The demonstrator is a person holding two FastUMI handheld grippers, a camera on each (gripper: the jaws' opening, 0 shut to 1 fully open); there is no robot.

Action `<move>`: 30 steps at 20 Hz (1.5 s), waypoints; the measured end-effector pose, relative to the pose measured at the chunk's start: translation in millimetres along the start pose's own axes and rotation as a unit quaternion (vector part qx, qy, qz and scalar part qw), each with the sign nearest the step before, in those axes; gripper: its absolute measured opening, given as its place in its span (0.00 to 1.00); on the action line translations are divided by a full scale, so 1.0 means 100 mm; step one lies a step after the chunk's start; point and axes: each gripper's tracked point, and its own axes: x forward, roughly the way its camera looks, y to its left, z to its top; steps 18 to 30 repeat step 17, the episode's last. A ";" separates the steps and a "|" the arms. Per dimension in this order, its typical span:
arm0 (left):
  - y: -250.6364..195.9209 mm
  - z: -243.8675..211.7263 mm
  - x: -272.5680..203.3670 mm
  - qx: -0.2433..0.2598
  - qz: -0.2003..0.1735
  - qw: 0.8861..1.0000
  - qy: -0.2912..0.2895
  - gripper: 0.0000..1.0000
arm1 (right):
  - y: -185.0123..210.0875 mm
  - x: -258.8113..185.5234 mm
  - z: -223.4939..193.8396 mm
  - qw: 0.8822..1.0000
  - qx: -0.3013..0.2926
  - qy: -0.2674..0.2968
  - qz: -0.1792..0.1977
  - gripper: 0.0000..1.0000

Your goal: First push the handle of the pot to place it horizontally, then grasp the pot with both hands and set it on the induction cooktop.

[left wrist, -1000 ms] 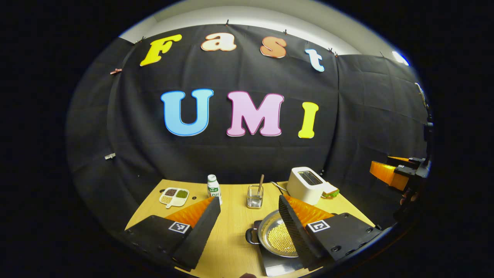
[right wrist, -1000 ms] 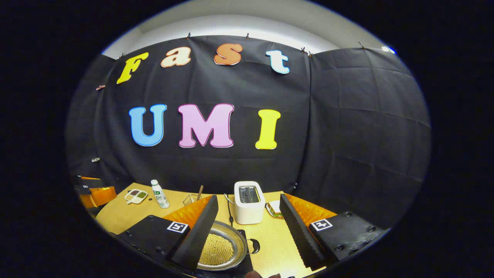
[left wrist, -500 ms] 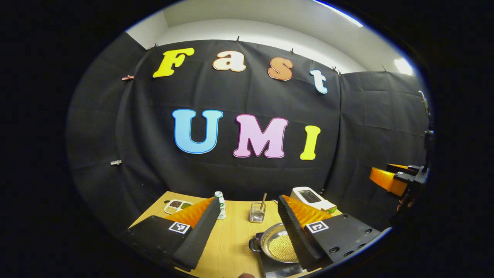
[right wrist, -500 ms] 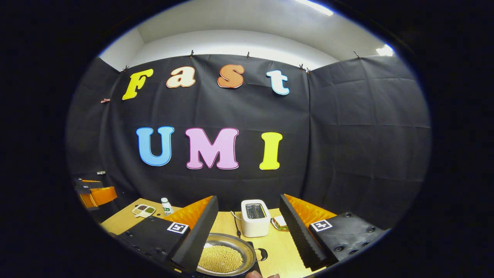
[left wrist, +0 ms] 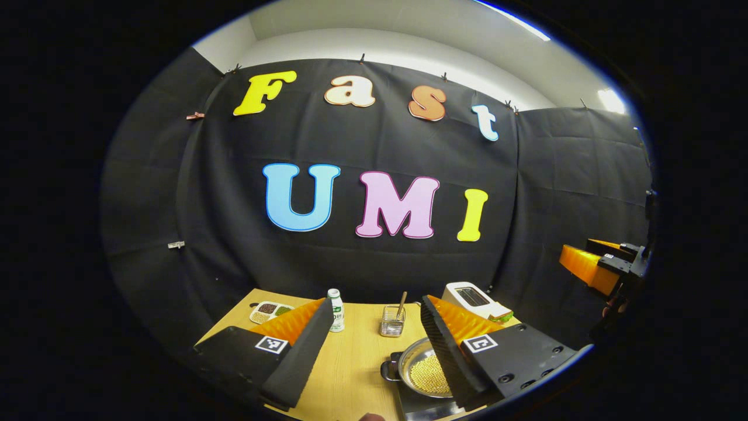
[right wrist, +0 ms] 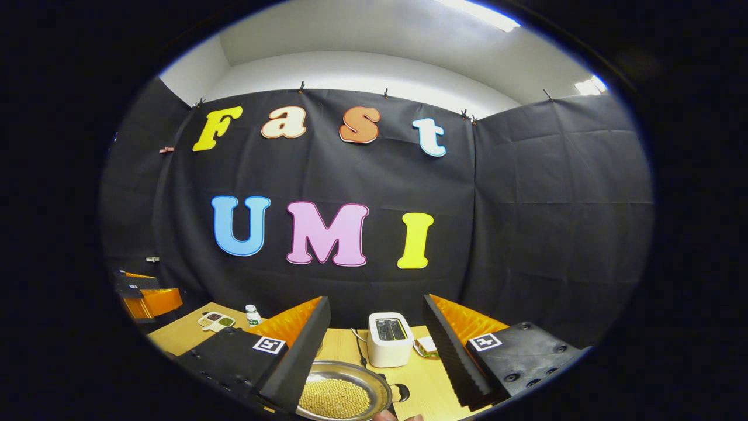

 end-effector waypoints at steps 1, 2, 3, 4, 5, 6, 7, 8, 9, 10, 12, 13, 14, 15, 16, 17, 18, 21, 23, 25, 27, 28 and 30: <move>-0.02 0.03 0.00 0.004 0.000 1.000 -0.003 0.93 | -0.01 0.01 0.00 1.000 -0.001 -0.003 0.000 0.98; -0.03 0.05 0.00 0.009 -0.001 1.000 -0.007 0.93 | 0.00 0.02 0.01 1.000 0.000 -0.005 0.001 0.98; -0.04 0.08 0.00 0.015 -0.002 1.000 -0.011 0.93 | 0.02 0.03 0.00 1.000 0.001 -0.004 0.004 0.98; -0.06 0.09 0.00 0.018 -0.003 1.000 -0.014 0.93 | 0.03 0.05 -0.02 1.000 0.003 -0.001 0.004 0.98; -0.09 0.09 0.00 0.019 -0.007 1.000 -0.013 0.93 | 0.03 0.05 -0.03 1.000 0.006 0.002 0.005 1.00; -0.12 0.06 0.00 0.021 -0.012 1.000 -0.010 0.93 | 0.04 0.04 -0.03 1.000 0.008 0.002 0.005 0.98; -0.15 0.04 0.00 0.023 -0.015 1.000 -0.006 0.93 | 0.04 0.05 -0.03 1.000 0.008 -0.001 0.005 0.96; -0.17 0.03 0.00 0.024 -0.020 1.000 -0.003 0.93 | 0.04 0.06 -0.03 1.000 0.005 -0.003 0.006 0.98; -0.19 0.04 0.00 0.024 -0.022 0.999 -0.002 0.93 | 0.05 0.05 -0.06 1.000 0.001 -0.003 0.008 0.98; -0.21 0.03 0.00 0.024 -0.025 0.999 -0.001 0.93 | 0.05 0.06 -0.07 1.000 -0.002 -0.001 0.010 0.98; -0.23 0.03 0.02 0.028 -0.026 0.999 0.000 0.93 | 0.04 0.06 -0.08 1.000 -0.002 0.000 0.009 0.98; -0.23 0.05 0.03 0.031 -0.024 0.999 0.002 0.93 | 0.02 0.09 -0.08 1.000 -0.002 -0.001 0.005 0.98; -0.26 0.05 0.03 0.035 -0.027 0.999 0.005 0.93 | 0.00 0.09 -0.08 1.000 0.000 -0.005 0.001 0.98; -0.31 0.05 0.04 0.041 -0.034 0.999 0.008 0.93 | -0.04 0.08 -0.06 1.000 0.005 -0.009 -0.006 0.98; -0.36 0.05 0.05 0.048 -0.040 0.998 0.007 0.93 | -0.05 0.06 -0.07 1.000 0.014 -0.008 -0.007 0.98; -0.38 0.07 0.06 0.051 -0.037 0.998 0.003 0.93 | -0.03 0.02 -0.09 1.000 0.023 -0.005 -0.003 0.98; -0.38 0.07 0.06 0.051 -0.037 0.998 0.003 0.93 | -0.03 0.02 -0.09 1.000 0.023 -0.005 -0.003 0.98; -0.38 0.07 0.06 0.051 -0.037 0.998 0.003 0.93 | -0.03 0.02 -0.09 1.000 0.023 -0.005 -0.003 0.98; -0.38 0.07 0.06 0.051 -0.037 0.998 0.003 0.93 | -0.03 0.02 -0.09 1.000 0.023 -0.005 -0.003 0.98; -0.38 0.07 0.06 0.051 -0.037 0.998 0.003 0.93 | -0.03 0.02 -0.09 1.000 0.023 -0.005 -0.003 0.98; -0.38 0.07 0.06 0.051 -0.037 0.998 0.003 0.93 | -0.03 0.02 -0.09 1.000 0.023 -0.005 -0.003 0.98; -0.38 0.07 0.06 0.051 -0.037 0.998 0.003 0.93 | -0.03 0.02 -0.09 1.000 0.023 -0.005 -0.003 0.98; -0.38 0.07 0.06 0.051 -0.037 0.998 0.003 0.93 | -0.03 0.02 -0.09 1.000 0.023 -0.005 -0.003 0.98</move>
